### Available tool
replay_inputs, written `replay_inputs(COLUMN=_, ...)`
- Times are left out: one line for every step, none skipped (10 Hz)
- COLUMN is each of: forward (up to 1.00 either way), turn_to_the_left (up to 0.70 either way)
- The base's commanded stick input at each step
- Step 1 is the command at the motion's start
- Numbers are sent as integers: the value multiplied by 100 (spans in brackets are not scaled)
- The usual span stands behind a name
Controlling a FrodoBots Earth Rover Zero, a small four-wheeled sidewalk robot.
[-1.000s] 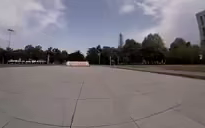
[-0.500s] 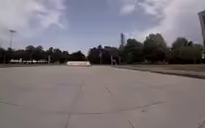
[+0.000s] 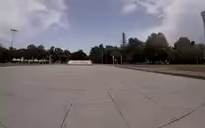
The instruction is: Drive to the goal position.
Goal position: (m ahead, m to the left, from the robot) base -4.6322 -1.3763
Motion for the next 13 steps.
replay_inputs(forward=100, turn_to_the_left=0)
replay_inputs(forward=100, turn_to_the_left=0)
replay_inputs(forward=100, turn_to_the_left=0)
replay_inputs(forward=100, turn_to_the_left=0)
replay_inputs(forward=100, turn_to_the_left=0)
replay_inputs(forward=100, turn_to_the_left=0)
replay_inputs(forward=100, turn_to_the_left=0)
replay_inputs(forward=100, turn_to_the_left=0)
replay_inputs(forward=100, turn_to_the_left=0)
replay_inputs(forward=100, turn_to_the_left=0)
replay_inputs(forward=100, turn_to_the_left=0)
replay_inputs(forward=100, turn_to_the_left=0)
replay_inputs(forward=100, turn_to_the_left=0)
